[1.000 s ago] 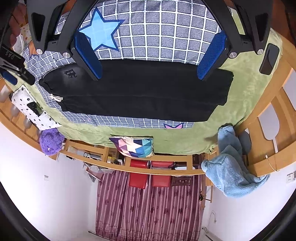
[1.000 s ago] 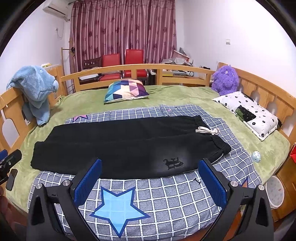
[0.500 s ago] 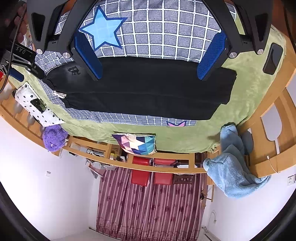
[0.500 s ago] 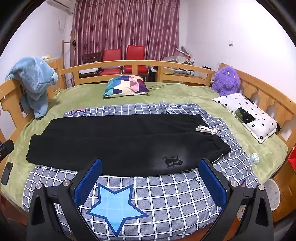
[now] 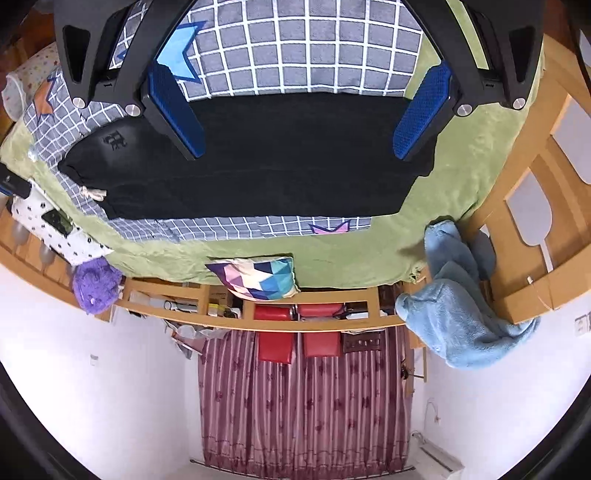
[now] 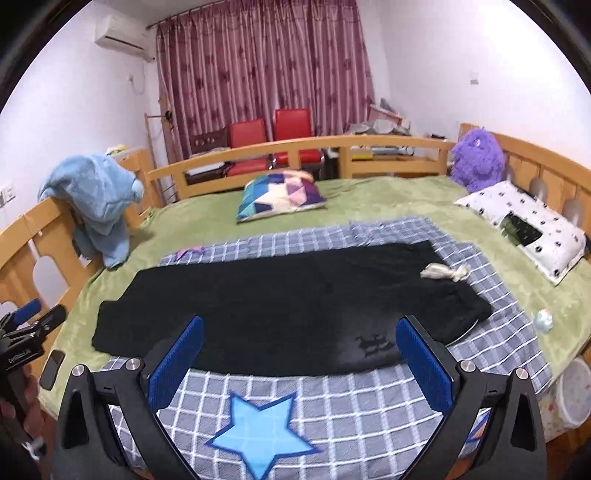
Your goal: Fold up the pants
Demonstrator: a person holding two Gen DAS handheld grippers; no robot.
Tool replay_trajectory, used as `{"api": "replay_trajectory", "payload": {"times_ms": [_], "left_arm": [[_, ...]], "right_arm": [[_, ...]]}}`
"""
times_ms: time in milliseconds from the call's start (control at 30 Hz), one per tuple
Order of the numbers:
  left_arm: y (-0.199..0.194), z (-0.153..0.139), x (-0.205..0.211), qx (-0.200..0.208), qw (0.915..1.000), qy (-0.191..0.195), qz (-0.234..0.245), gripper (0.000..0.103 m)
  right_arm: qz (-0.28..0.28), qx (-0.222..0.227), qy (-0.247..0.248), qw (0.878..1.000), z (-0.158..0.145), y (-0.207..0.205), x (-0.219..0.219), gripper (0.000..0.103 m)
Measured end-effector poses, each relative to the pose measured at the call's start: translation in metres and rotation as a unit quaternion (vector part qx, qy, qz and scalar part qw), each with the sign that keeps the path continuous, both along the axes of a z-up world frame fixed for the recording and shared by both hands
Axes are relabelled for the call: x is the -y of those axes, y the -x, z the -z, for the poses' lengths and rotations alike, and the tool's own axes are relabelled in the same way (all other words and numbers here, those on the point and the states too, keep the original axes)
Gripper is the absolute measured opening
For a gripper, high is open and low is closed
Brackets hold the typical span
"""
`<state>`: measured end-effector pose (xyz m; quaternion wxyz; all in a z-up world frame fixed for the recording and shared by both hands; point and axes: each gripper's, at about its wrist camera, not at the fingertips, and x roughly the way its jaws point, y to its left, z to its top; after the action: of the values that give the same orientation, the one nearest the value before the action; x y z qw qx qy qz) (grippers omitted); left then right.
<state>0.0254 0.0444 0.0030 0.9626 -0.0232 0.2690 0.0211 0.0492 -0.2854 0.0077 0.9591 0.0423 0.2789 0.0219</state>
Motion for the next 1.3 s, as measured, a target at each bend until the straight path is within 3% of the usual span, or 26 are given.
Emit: {"api": "replay_trajectory", "payload": {"times_ms": [100,200,300,367,433,567,667,867,933,1033,1100,1200,1233,1267,1300], "left_arm": [[-0.008,0.009,-0.017,-0.013,0.9992,0.035,0.012,0.101],[-0.027,0.039,-0.035,-0.053,0.9961,0.071,0.003,0.101],[-0.042,0.079,-0.051,-0.09,0.9917,0.09,-0.018,0.1],[-0.051,0.106,-0.061,-0.116,0.9886,0.091,-0.029,0.091],[-0.056,0.128,-0.069,-0.131,0.9857,0.098,-0.039,0.088],[-0.071,0.167,-0.078,-0.15,0.9795,0.128,-0.04,0.088],[-0.084,0.194,-0.087,-0.155,0.9704,0.178,-0.05,0.087],[-0.101,0.238,-0.104,-0.163,0.9541,0.24,-0.075,0.083],[-0.105,0.242,-0.103,-0.155,0.9552,0.242,-0.07,0.083],[-0.114,0.243,-0.099,-0.148,0.959,0.232,-0.069,0.082],[-0.123,0.244,-0.098,-0.15,0.9608,0.221,-0.077,0.074],[-0.133,0.242,-0.104,-0.163,0.959,0.213,-0.093,0.05],[-0.137,0.241,-0.106,-0.175,0.9579,0.205,-0.1,0.033],[-0.14,0.239,-0.108,-0.183,0.958,0.194,-0.105,0.014],[-0.142,0.236,-0.112,-0.189,0.9576,0.192,-0.103,0.013]], "right_arm": [[0.011,0.005,-0.01,1.0,-0.005,-0.01,0.021,0.102],[0.031,0.004,-0.027,0.999,0.013,-0.023,0.045,0.101],[0.058,-0.026,-0.028,0.998,0.053,-0.043,0.073,0.089],[0.077,-0.068,-0.026,0.994,0.091,-0.059,0.093,0.072],[0.096,-0.098,-0.029,0.99,0.12,-0.069,0.11,0.062],[0.108,-0.15,-0.061,0.981,0.179,-0.083,0.146,0.062],[0.124,-0.155,-0.079,0.977,0.201,-0.084,0.162,0.062],[0.134,-0.171,-0.168,0.961,0.24,-0.102,0.194,0.063],[0.148,-0.169,-0.191,0.955,0.248,-0.106,0.202,0.063],[0.153,-0.152,-0.189,0.958,0.249,-0.117,0.2,0.064],[0.147,-0.154,-0.191,0.958,0.253,-0.129,0.197,0.065],[0.142,-0.154,-0.197,0.958,0.255,-0.147,0.194,0.065],[0.133,-0.153,-0.198,0.959,0.254,-0.157,0.19,0.056],[0.126,-0.154,-0.189,0.962,0.253,-0.164,0.188,0.028],[0.122,-0.159,-0.176,0.964,0.252,-0.171,0.186,0.019]]}}
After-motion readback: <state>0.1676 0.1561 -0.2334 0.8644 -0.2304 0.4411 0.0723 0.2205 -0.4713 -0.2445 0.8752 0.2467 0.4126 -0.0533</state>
